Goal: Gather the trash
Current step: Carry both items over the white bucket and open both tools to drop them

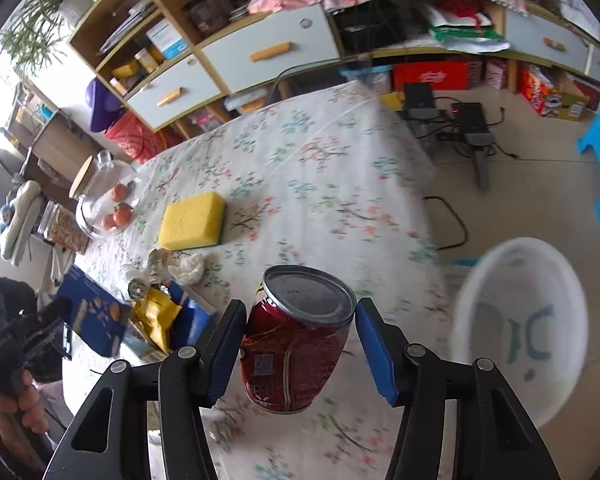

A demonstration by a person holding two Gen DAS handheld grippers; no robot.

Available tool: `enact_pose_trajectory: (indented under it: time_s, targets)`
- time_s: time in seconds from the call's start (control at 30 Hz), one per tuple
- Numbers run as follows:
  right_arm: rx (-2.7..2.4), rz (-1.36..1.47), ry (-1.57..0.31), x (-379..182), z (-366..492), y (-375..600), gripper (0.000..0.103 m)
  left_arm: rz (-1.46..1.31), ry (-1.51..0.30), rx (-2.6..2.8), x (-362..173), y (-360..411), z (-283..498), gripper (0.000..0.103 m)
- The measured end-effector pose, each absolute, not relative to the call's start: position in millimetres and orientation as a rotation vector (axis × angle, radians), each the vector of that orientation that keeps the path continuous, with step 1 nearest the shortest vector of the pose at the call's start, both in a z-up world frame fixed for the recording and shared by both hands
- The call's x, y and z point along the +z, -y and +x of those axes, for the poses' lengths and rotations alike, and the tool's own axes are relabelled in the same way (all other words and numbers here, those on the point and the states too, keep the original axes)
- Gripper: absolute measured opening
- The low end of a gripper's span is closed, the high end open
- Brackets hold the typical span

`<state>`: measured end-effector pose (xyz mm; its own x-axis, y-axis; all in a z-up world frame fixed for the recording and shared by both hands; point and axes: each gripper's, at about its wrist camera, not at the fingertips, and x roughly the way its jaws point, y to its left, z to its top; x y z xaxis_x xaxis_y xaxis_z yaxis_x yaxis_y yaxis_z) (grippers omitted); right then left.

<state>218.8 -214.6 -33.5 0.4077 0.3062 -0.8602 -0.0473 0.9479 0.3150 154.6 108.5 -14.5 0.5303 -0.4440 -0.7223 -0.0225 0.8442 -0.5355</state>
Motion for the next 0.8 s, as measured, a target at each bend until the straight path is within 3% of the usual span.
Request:
enact_pose_trajectory:
  time_s: [0.37,0.8]
  targets:
    - [0.015,0.346,-1.088,-22,182,328,0.057,-0.382,-0.955,-0.41,-8,-15,166,0.027]
    - [-0.177,0.405,-1.181,-58,158,417,0.059,-0.193,-0.985,-0.555,-20,107,167,0.027]
